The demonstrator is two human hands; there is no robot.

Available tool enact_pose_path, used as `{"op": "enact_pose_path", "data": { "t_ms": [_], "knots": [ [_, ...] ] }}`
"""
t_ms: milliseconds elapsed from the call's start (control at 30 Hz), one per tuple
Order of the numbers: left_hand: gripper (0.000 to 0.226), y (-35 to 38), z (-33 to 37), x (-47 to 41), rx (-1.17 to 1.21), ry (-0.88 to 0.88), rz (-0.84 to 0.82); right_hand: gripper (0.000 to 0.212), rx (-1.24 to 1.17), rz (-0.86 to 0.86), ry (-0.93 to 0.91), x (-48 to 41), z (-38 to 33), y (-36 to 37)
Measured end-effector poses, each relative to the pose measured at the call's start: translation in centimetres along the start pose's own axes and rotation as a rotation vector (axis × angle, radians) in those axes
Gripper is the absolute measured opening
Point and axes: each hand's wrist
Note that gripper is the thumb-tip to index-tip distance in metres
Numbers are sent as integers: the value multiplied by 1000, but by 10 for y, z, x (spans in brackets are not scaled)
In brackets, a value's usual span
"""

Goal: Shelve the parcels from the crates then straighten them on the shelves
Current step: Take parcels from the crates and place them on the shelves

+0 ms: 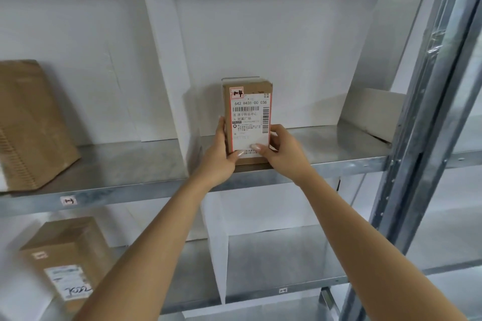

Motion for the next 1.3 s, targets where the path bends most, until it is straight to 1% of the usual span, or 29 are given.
{"op": "enact_pose_path", "data": {
  "t_ms": [67, 133, 200, 233, 267, 333, 433, 500, 533, 667, 800, 1000, 1167, 1300],
  "knots": [
    [88, 2, 5, 4, -7, -9, 13, 60, -22, -19, -5, 1, 2, -2],
    [93, 3, 9, 7, -4, -8, 19, 76, -32, -41, -3, 4, 2, -5],
    [96, 3, 11, 14, 32, -1, 26, 89, -120, -38, 30, 9, 0, -8],
    [98, 2, 10, 18, 49, 6, 43, 91, -175, -13, 50, 14, -1, -10],
    [99, 1, 11, 23, 57, 12, 66, 91, -220, 30, 58, 20, -4, -13],
    [97, -5, 15, 34, 113, 30, 98, 89, -273, 141, 15, 30, -10, -18],
    [98, -19, 26, 54, 183, 50, 54, 78, -313, 277, -120, 39, -31, -23],
    [98, -33, 33, 66, 167, 86, 88, 71, -326, 303, -199, 41, -49, -21],
    [93, -41, 37, 73, 160, 96, 126, 69, -343, 297, -229, 42, -60, -18],
    [79, -86, 49, 104, 127, 146, 254, 67, -437, 193, -313, 43, -104, 6],
    [82, -141, 51, 148, 28, 167, 357, 67, -502, 71, -389, 48, -150, 51],
    [75, -242, 32, 234, -71, 104, 565, 66, -597, -128, -486, 74, -232, 143],
    [77, -334, 14, 329, -73, 31, 753, 66, -627, -346, -524, 111, -310, 236],
    [70, -404, 3, 401, -102, -13, 858, 63, -647, -452, -552, 144, -373, 308]
  ]
}}
Point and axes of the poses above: each hand's wrist, its own x-axis away from the middle knuckle, its own y-axis out of the palm, z = x × y, and after that the axes turned 13 degrees about x, right-handed
